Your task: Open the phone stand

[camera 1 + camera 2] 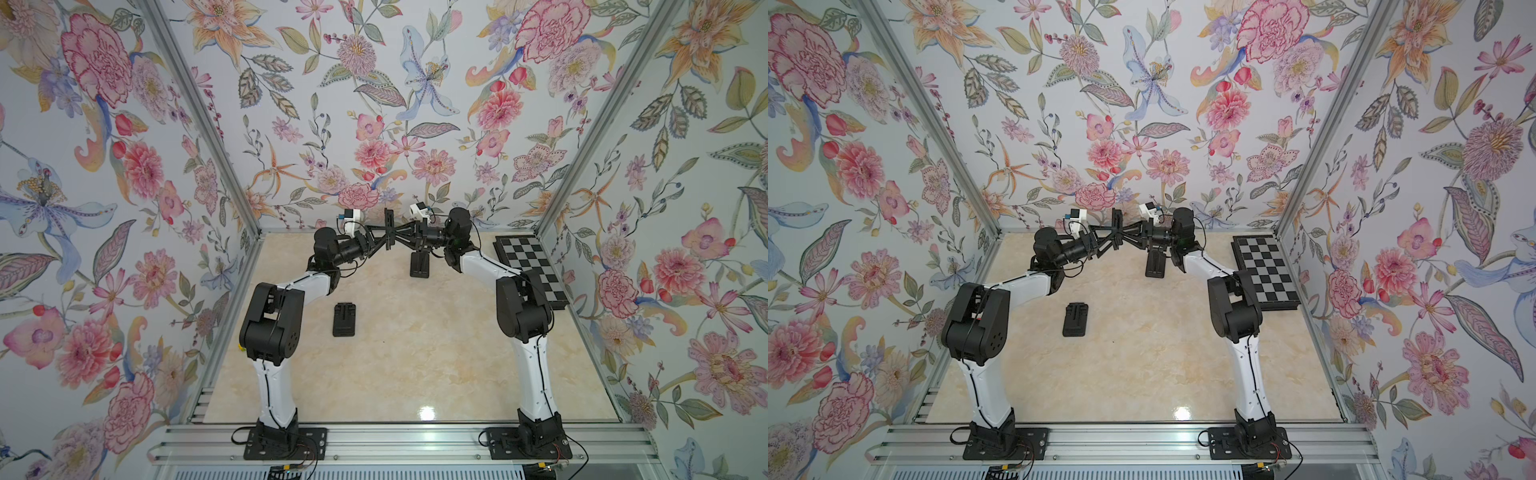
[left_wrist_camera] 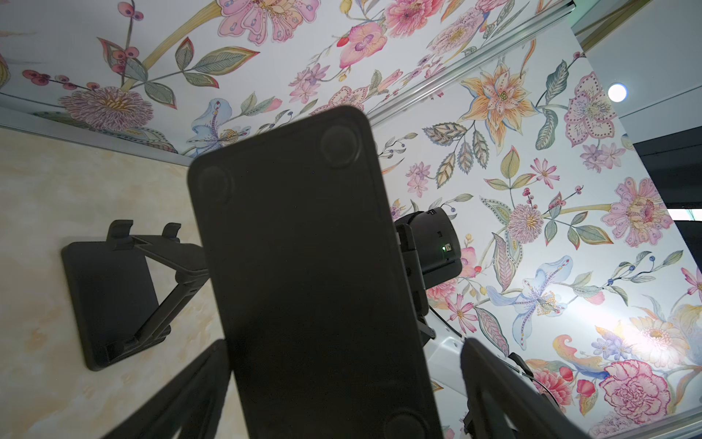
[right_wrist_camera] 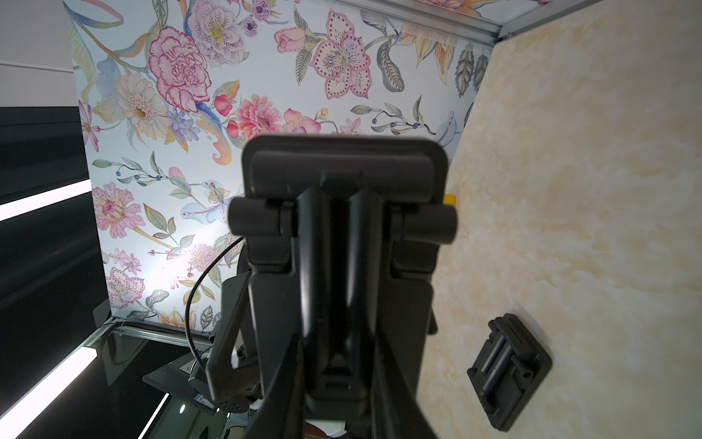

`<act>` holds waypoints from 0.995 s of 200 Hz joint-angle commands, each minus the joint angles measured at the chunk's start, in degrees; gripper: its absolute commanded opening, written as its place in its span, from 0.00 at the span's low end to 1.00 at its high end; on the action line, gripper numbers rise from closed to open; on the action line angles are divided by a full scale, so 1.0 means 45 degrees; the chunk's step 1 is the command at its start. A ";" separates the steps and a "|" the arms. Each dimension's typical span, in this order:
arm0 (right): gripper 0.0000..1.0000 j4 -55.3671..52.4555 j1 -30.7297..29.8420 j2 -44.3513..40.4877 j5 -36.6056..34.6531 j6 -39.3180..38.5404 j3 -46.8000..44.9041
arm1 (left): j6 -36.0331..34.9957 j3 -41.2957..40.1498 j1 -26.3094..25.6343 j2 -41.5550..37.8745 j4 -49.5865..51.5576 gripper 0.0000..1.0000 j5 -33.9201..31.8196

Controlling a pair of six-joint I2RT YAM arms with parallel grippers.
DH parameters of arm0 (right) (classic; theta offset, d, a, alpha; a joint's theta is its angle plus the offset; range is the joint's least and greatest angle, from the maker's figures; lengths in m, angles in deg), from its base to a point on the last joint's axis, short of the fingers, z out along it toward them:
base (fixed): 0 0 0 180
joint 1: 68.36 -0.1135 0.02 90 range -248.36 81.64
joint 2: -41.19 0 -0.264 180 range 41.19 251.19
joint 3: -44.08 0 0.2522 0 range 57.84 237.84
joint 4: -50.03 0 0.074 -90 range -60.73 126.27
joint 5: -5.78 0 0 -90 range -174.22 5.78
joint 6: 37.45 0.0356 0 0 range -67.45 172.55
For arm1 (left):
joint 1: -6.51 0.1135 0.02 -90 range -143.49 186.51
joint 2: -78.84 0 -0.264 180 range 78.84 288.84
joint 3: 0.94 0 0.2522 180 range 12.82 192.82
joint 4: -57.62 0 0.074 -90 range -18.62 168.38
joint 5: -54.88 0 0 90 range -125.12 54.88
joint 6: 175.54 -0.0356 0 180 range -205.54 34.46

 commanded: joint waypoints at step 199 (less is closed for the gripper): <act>0.00 0.0846 -0.0201 0.0502 -0.0006 0.0076 0.0484 | 0.1399 -0.0024 0.0593 0.0699 -0.2114 0.48 0.0425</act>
